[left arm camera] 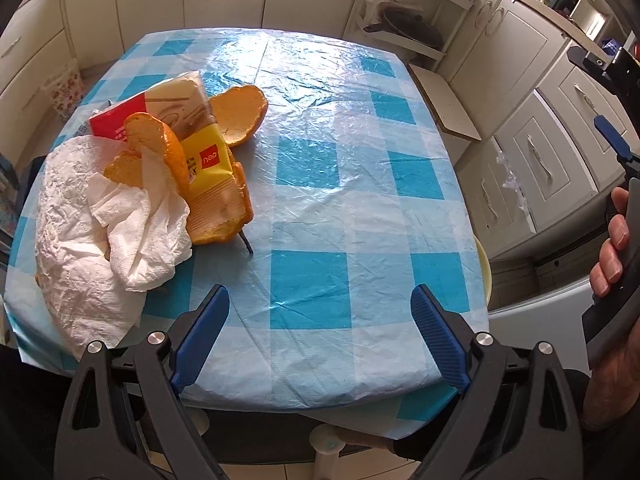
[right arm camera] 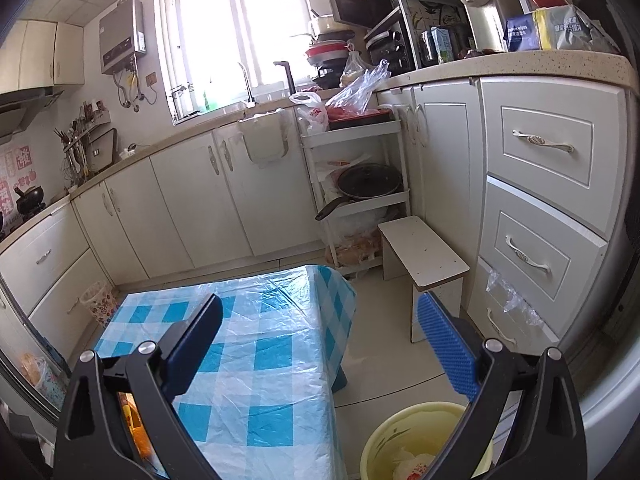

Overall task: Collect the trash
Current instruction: 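Swing both tools back over the table toward the remaining trash, then grasp the white tissue with the right tool while the left tool grasps the white bag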

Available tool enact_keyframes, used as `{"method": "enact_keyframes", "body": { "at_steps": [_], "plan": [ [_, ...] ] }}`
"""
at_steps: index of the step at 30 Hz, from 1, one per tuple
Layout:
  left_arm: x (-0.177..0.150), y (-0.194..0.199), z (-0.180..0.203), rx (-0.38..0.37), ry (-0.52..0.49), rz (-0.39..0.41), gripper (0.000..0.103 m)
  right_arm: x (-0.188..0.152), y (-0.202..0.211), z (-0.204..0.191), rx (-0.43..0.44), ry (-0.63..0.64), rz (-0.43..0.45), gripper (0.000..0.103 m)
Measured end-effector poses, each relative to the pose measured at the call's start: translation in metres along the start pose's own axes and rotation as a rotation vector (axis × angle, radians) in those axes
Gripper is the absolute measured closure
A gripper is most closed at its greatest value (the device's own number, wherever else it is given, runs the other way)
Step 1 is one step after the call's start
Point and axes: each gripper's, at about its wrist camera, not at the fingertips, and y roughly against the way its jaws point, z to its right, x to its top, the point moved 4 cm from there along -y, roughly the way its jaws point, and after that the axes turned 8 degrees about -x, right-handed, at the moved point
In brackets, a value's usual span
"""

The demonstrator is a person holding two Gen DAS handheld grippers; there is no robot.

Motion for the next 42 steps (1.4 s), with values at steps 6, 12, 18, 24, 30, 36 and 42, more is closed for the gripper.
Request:
{"method": "enact_keyframes", "body": {
  "at_steps": [6, 12, 18, 24, 30, 36, 42],
  "plan": [
    [0.001, 0.001, -0.004, 0.001, 0.002, 0.005, 0.015, -0.002, 0.001, -0.015, -0.015, 0.056, 0.01, 0.009],
    [0.001, -0.002, -0.009, -0.003, 0.01, 0.0, 0.015, -0.004, 0.0, -0.028, -0.015, 0.096, 0.004, 0.009],
    [0.004, -0.003, -0.018, -0.007, 0.029, 0.0, 0.014, -0.007, 0.0, -0.041, -0.007, 0.133, 0.006, 0.007],
    [0.009, 0.005, -0.031, -0.006, 0.042, 0.01, 0.014, -0.013, -0.009, -0.057, 0.024, 0.162, -0.026, 0.007],
    [0.017, 0.052, -0.073, 0.059, 0.08, 0.098, 0.014, -0.028, -0.02, -0.089, 0.131, 0.207, -0.117, 0.007],
    [0.013, 0.083, -0.147, 0.131, 0.228, 0.143, 0.013, -0.067, -0.037, -0.141, 0.307, 0.259, -0.308, 0.007],
    [0.0, 0.09, -0.185, 0.155, 0.311, 0.141, 0.013, -0.102, -0.02, -0.199, 0.53, 0.372, -0.389, 0.008]
  ]
}}
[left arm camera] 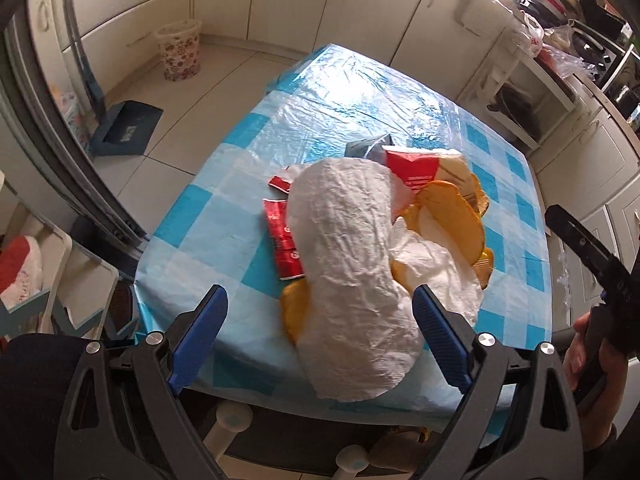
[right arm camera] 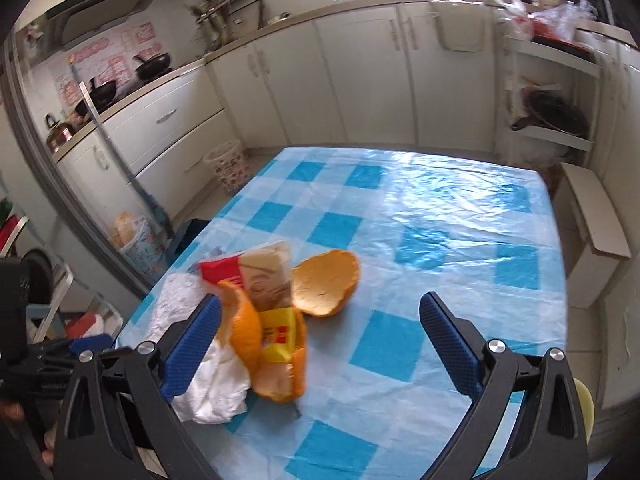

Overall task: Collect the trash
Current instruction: 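Grasp the white tissue with the right tool while the left tool grasps the white bag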

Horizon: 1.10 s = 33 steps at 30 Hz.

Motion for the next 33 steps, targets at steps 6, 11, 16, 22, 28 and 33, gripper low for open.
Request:
{"method": "enact_keyframes", "body": {
  "at_steps": [6, 11, 16, 22, 28, 33],
  "plan": [
    [-0.002, 0.0, -0.021, 0.005, 0.022, 0.006, 0.013, -0.031, -0.017, -0.056, 0.064, 0.206, -0.149, 0.009],
    [-0.005, -0.01, -0.028, -0.022, 0.039, -0.015, 0.013, -0.053, -0.029, -0.071, 0.072, 0.263, -0.189, 0.011],
    [-0.007, -0.015, -0.018, -0.024, -0.005, -0.023, 0.013, -0.066, -0.048, -0.074, 0.137, 0.229, -0.262, 0.056],
    [-0.005, -0.021, -0.002, -0.022, -0.042, -0.019, 0.013, -0.066, -0.042, -0.058, 0.172, 0.167, -0.268, 0.057],
    [0.002, -0.026, 0.013, 0.03, -0.1, 0.009, 0.014, -0.063, -0.031, -0.05, 0.215, 0.125, -0.245, 0.08],
    [0.01, -0.034, 0.02, 0.023, -0.107, 0.009, 0.021, -0.06, -0.025, -0.036, 0.218, 0.083, -0.21, 0.093]
  ]
}}
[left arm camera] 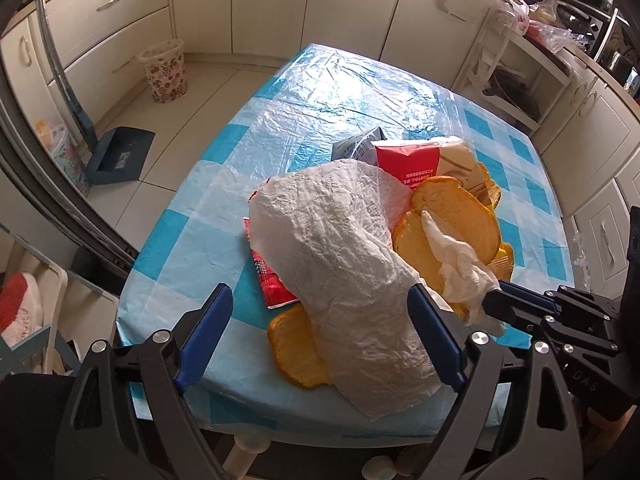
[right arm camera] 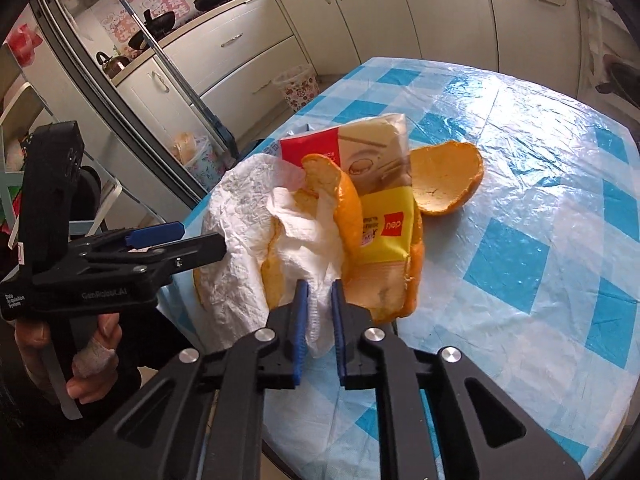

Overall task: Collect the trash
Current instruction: 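Grasp the white tissue with the right tool while the left tool grasps the white bag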

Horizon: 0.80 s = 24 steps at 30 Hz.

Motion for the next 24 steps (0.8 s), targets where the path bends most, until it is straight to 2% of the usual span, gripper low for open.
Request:
{"method": "enact_keyframes", "body": {
  "at_steps": [4, 13, 24],
  "plan": [
    [0.008, -0.026, 0.009, -0.019, 0.003, -0.04, 0.033, 0.001, 0.007, 0.018, -0.021, -0.052, 0.029, 0.096],
    [0.029, -0.056, 0.033, 0.005, -0.017, -0.038, 0.032, 0.001, 0.019, 0.037, -0.095, -0.07, 0.052, 0.097],
    [0.015, -0.034, 0.007, 0.014, 0.039, -0.06, 0.032, 0.001, 0.028, 0.03, -0.223, 0.04, 0.082, 0.097]
  ]
}}
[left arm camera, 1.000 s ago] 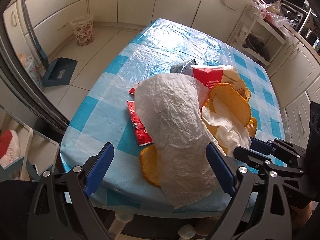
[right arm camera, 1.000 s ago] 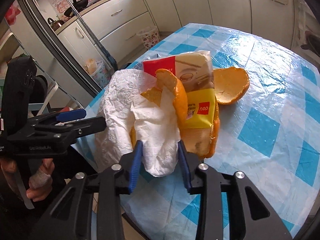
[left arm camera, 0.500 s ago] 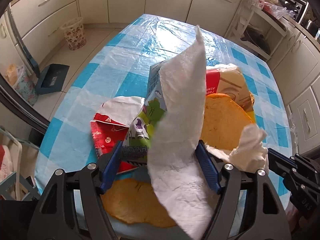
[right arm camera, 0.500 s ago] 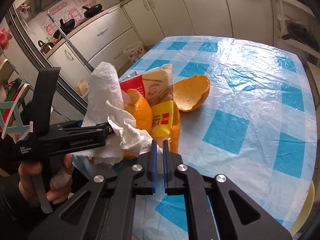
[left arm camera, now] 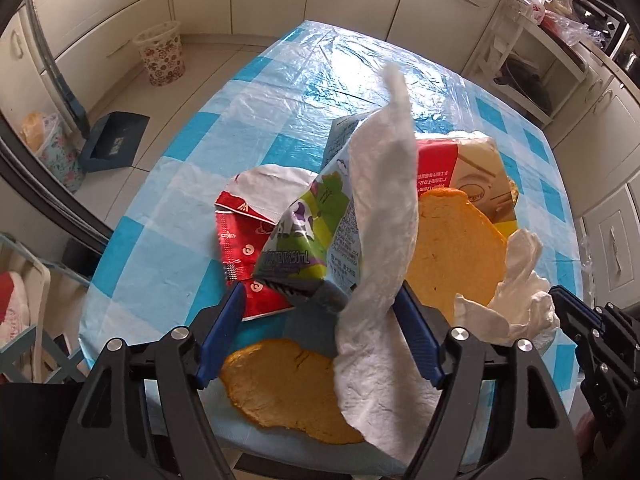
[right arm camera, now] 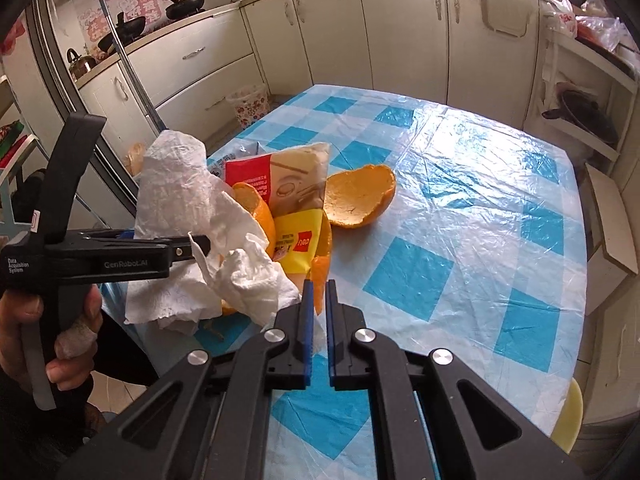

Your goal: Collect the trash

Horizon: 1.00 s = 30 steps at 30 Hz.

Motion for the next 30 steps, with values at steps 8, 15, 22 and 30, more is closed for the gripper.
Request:
{"method": "enact_keyframes", "body": {
  "at_steps": [8, 15, 22, 30],
  "plan": [
    [-0.003, 0.018, -0.007, -0.009, 0.019, 0.025, 0.054, 0.0, 0.004, -0.001, -0.041, 0.031, 0.018, 0.097],
    [-0.005, 0.033, -0.001, -0.03, 0.003, 0.058, 0.095, -0.001, 0.008, 0.006, -0.036, 0.011, 0.027, 0.097],
    [-0.001, 0.06, -0.003, -0.077, -0.004, 0.1, 0.097, 0.0, 0.01, 0.011, -0.028, -0.012, 0.033, 0.097],
    [0.0, 0.09, 0.004, -0.121, -0.036, 0.166, 0.1, 0.002, 0.017, 0.02, 0.05, -0.092, 0.046, 0.097]
  ]
}}
